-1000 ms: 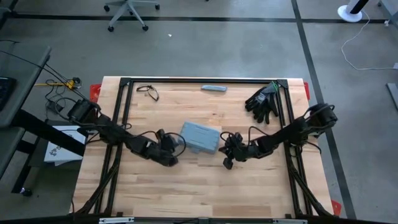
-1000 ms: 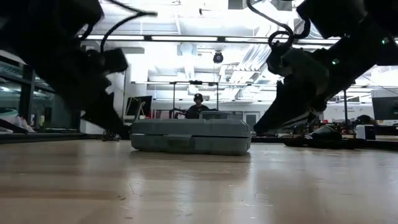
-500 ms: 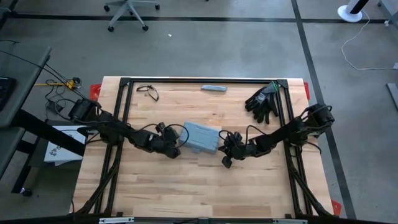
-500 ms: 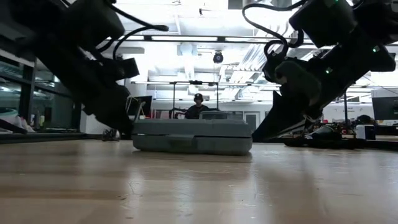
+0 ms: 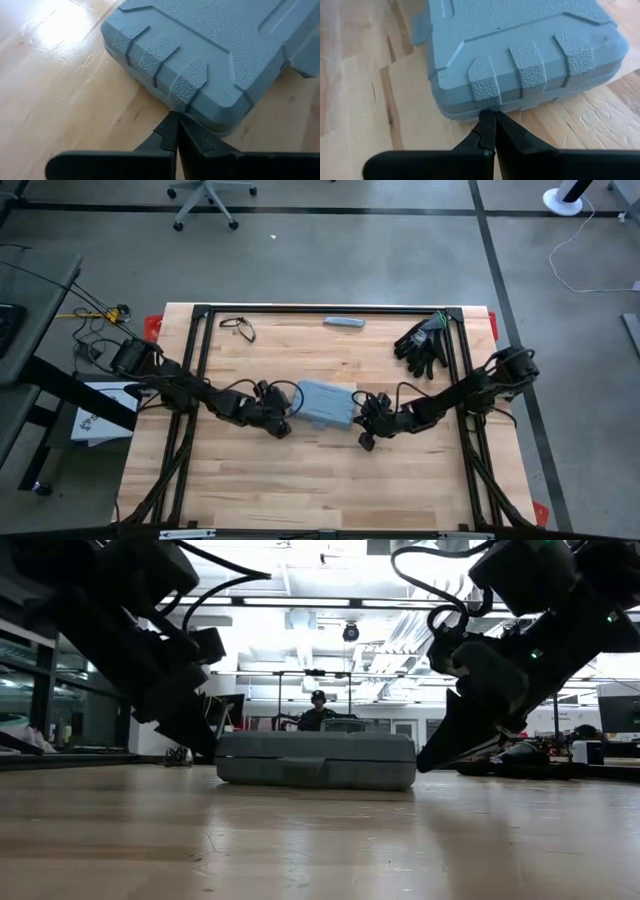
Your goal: Prefit tool cases
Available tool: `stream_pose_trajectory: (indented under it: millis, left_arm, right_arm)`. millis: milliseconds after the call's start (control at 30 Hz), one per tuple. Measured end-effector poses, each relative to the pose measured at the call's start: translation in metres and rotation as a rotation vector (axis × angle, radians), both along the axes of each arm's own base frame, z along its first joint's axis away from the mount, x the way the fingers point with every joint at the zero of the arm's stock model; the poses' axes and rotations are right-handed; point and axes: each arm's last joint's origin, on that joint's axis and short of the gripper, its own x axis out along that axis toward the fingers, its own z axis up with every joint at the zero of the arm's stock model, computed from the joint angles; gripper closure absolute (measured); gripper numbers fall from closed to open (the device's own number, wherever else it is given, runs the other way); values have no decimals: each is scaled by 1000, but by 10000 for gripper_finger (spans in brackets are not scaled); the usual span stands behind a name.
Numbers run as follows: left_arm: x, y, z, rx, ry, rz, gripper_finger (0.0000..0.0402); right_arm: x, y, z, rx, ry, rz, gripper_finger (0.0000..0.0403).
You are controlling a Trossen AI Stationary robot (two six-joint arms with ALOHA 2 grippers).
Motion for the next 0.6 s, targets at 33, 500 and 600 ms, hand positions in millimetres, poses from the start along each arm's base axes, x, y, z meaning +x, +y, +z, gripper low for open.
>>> stream_pose_trajectory:
  millis: [33,500,600]
  left_arm:
    - [0,-1,1,-1,-2,-3,402]
    - [8,-5,18,49,-12,-39,401]
    - [9,-5,23,67,-29,-33,401]
  right_arm:
    - [0,0,2,0,-3,1,403]
    - [-10,-5,27,-60,-35,-33,403]
    - [-11,-6,29,-78,-31,-48,403]
